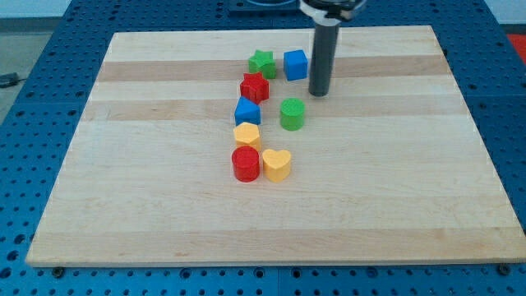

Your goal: Push the red star to the left side of the board

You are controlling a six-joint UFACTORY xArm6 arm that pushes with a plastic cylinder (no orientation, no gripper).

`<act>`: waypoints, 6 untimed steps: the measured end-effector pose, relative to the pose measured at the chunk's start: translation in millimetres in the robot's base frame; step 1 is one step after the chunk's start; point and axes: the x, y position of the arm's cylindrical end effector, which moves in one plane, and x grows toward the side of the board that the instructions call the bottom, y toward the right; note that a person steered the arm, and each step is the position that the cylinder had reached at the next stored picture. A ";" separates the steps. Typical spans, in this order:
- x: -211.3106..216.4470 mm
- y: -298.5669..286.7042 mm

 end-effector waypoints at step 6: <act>-0.5 -80.3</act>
